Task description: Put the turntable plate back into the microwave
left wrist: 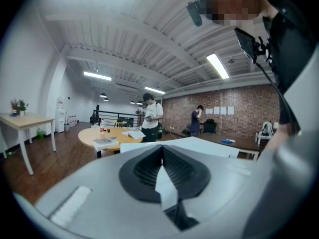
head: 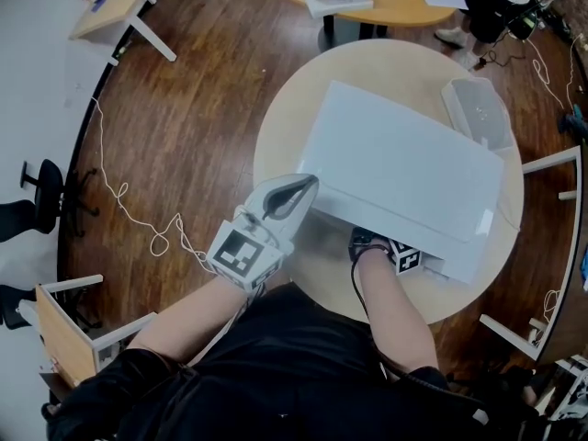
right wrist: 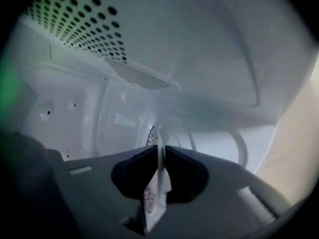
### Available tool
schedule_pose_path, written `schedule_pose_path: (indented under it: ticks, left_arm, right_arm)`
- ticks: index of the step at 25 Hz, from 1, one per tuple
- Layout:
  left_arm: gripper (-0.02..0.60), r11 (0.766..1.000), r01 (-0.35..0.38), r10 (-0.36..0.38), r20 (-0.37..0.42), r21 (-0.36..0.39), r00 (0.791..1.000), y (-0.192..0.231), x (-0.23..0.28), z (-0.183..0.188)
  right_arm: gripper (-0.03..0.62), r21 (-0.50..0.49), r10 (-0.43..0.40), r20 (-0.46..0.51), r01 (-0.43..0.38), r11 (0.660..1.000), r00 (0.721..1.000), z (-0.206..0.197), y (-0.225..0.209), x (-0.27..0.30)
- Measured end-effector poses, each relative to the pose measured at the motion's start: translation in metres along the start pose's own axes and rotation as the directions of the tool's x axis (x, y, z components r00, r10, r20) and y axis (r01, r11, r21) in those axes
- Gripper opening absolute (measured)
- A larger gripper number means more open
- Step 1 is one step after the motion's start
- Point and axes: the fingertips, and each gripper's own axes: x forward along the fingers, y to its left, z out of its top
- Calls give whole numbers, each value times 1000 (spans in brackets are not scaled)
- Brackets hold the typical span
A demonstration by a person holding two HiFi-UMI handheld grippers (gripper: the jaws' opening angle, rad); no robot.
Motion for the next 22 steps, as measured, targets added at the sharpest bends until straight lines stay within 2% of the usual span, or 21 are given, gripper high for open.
schedule_pose_path:
  ticks: [3, 5, 8, 12, 18, 22]
  left_arm:
    - [6, 1000, -14, 14, 21, 4, 1000, 2, 5, 1]
    - [6, 1000, -5, 5, -4, 22, 1000, 0, 6, -9]
    - [6, 999, 17, -17, -10, 32, 1000, -8, 9, -14]
    - [6, 998, 34, -34, -11, 46, 999, -20, 6, -17]
    - [6, 996, 46, -46, 0, 71, 999, -30, 7, -13]
    - [6, 997, 41, -41, -5, 72, 999, -36, 3, -17]
  right_arm:
    - [52, 23, 10, -1, -10, 1000, 1000, -2, -7, 6]
    - [52, 28, 4, -1, -4, 1000, 1000, -3, -14, 5]
    - [54, 8, -5, -1, 5, 1000, 1000, 0, -21, 2]
    - [89, 4, -13, -7, 13, 1000, 1000, -1, -32, -9]
    - [115, -8, 10, -26, -10, 1000, 1000, -2, -33, -18]
    - [118, -49, 25, -53, -28, 998, 998, -4, -36, -32]
